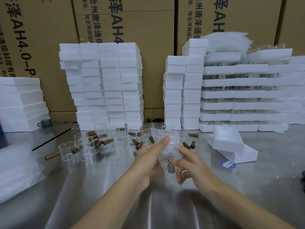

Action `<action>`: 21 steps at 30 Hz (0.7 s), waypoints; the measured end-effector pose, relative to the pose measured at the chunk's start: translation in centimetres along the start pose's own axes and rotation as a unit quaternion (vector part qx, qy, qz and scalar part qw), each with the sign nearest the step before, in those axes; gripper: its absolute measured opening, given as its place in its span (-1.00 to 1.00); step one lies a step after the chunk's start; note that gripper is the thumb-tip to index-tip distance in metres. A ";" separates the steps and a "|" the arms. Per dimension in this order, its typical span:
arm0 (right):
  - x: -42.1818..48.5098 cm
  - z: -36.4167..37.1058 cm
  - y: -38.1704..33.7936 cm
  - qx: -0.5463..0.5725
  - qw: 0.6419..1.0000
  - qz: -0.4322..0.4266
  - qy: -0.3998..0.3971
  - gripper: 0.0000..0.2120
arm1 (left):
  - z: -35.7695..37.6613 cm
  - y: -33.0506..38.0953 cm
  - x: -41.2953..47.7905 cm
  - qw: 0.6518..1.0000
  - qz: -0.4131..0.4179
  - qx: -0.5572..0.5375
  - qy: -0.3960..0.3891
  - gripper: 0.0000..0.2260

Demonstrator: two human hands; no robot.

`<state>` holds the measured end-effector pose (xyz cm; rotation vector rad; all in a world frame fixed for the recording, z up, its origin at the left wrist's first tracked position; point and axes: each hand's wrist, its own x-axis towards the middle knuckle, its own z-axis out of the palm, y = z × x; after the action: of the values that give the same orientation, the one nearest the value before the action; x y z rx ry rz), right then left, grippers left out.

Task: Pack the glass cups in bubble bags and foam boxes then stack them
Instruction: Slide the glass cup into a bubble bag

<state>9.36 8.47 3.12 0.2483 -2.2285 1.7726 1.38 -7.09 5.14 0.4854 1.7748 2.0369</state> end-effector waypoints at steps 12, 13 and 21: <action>0.8 -0.1 1.4 -0.088 0.972 -0.105 0.192 -0.67 | 0.0 0.2 0.3 0.999 -0.028 -0.025 0.002 -0.50; 0.8 -0.2 1.4 -0.092 0.967 -0.114 0.210 -0.67 | 0.0 0.2 0.3 0.999 -0.029 -0.025 0.009 -0.47; 1.1 -1.0 1.1 -0.107 0.939 -0.135 0.298 -0.78 | -0.2 0.4 0.2 0.998 -0.047 -0.007 -0.028 -0.29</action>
<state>8.07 9.71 2.69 -0.0329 -1.8169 1.2343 1.06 -7.21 5.53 0.4412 1.7169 1.9517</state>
